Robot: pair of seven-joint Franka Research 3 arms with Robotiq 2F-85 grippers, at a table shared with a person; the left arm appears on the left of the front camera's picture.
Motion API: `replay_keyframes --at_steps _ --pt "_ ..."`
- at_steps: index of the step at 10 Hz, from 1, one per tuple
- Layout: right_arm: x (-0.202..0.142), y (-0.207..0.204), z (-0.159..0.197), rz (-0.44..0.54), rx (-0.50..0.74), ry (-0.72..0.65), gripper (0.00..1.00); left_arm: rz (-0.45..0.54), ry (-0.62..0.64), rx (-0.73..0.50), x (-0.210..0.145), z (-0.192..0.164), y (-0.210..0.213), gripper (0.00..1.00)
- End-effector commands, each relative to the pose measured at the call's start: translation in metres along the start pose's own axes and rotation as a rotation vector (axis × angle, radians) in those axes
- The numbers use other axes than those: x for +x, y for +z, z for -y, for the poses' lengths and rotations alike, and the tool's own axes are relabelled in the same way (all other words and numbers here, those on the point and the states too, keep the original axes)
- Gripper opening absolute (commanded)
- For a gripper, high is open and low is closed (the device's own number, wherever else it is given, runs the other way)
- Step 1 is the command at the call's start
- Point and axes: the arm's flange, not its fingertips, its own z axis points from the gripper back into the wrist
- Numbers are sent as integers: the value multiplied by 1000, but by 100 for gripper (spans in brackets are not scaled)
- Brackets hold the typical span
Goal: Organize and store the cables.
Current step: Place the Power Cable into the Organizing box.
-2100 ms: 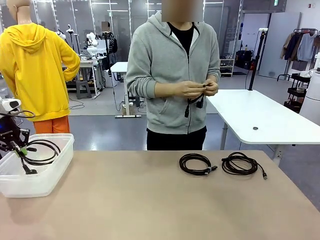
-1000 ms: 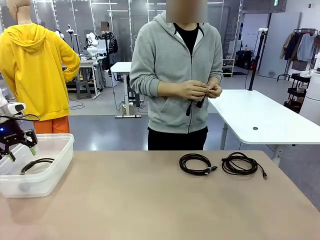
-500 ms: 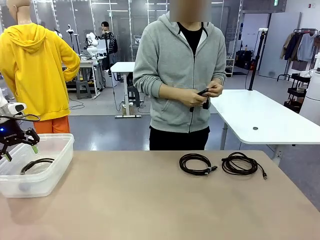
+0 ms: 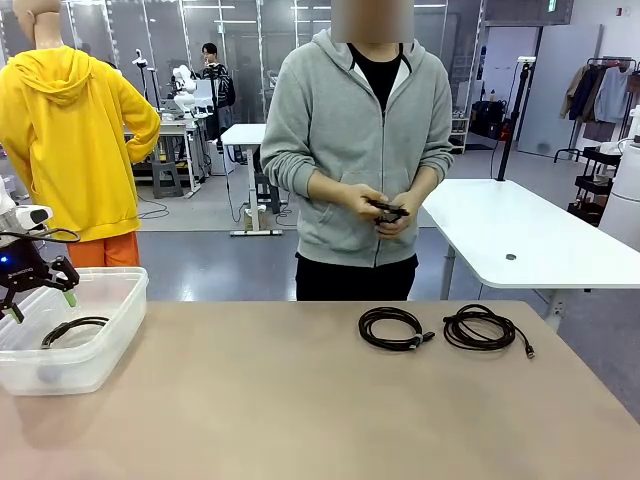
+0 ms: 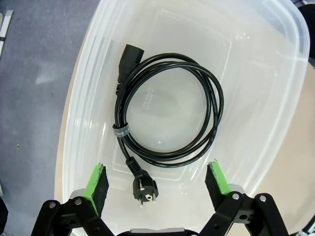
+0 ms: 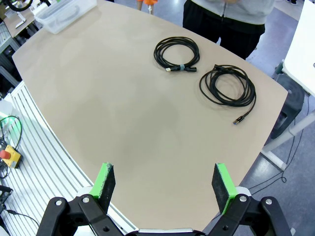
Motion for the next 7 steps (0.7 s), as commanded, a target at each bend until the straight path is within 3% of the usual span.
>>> replay_keyframes --at_steps 1,7 --pt "0 2 1 6 9 15 100 1 -1 0 2 0 0 100" --pt "0 2 1 6 9 15 100 1 -1 0 2 0 0 100"
